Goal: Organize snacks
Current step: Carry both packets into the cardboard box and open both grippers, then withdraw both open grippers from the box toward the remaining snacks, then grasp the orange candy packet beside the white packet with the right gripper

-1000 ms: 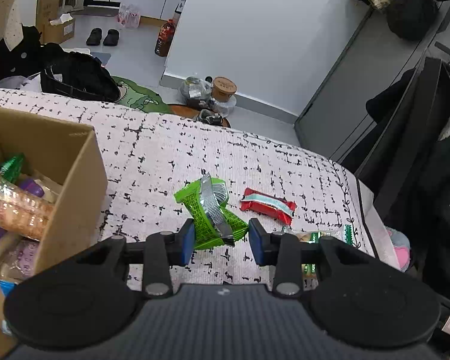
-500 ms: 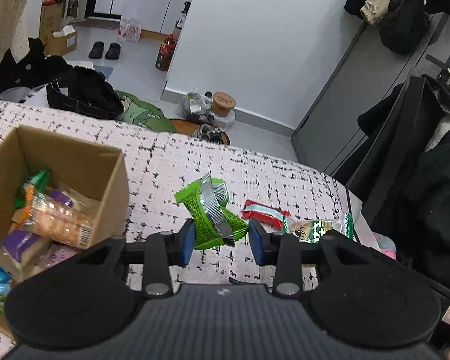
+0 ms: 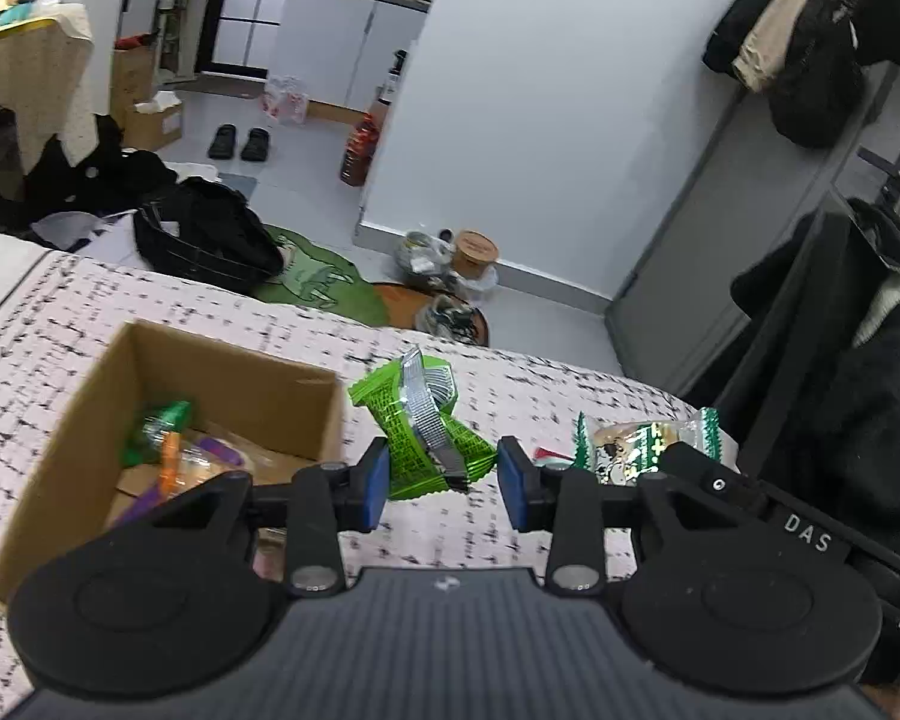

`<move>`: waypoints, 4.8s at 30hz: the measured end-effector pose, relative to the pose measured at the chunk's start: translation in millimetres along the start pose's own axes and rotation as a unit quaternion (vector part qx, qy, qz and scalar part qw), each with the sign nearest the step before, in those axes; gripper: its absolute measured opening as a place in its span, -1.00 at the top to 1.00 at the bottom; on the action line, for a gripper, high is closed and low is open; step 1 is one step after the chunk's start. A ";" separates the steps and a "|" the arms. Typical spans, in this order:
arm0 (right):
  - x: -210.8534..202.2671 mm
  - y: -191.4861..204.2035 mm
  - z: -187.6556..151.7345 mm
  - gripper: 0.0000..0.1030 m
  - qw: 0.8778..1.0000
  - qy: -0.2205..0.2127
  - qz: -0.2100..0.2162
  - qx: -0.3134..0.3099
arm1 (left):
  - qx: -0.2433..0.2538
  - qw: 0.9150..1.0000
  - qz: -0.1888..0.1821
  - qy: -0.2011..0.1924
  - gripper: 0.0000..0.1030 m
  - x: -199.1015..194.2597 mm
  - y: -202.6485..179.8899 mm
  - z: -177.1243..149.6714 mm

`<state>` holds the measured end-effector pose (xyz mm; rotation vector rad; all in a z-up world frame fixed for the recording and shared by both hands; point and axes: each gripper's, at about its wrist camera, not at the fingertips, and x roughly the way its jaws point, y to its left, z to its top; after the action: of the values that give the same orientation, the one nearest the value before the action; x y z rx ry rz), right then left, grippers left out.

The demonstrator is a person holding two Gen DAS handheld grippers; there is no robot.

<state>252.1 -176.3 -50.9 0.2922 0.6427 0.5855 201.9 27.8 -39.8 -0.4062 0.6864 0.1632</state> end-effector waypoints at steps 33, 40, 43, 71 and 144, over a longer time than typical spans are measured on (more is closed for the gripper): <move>31.0 93.4 -16.4 0.65 0.990 0.054 0.115 -0.068 | -0.073 0.993 0.094 0.005 0.27 -51.0 108.5 -5.9; 34.6 107.4 -30.3 0.65 0.986 0.078 0.123 -0.081 | -0.083 0.992 0.093 0.028 0.27 -44.1 113.6 -19.3; 36.0 110.9 -35.7 0.65 0.985 0.087 0.123 -0.083 | -0.095 0.990 0.093 0.045 0.22 -38.7 117.1 -24.1; 40.5 120.6 -42.6 0.50 0.978 0.128 0.153 -0.067 | -0.102 0.987 0.124 0.028 -0.20 -52.3 130.0 -12.8; -4.7 -52.2 -69.1 0.15 0.982 0.155 -0.106 0.007 | 0.062 0.997 -0.033 0.039 -0.84 22.0 -42.1 -39.6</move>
<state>227.0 -215.5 -124.1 0.1434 0.9666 0.4241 207.3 -26.7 -68.7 -0.3168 0.7546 0.0415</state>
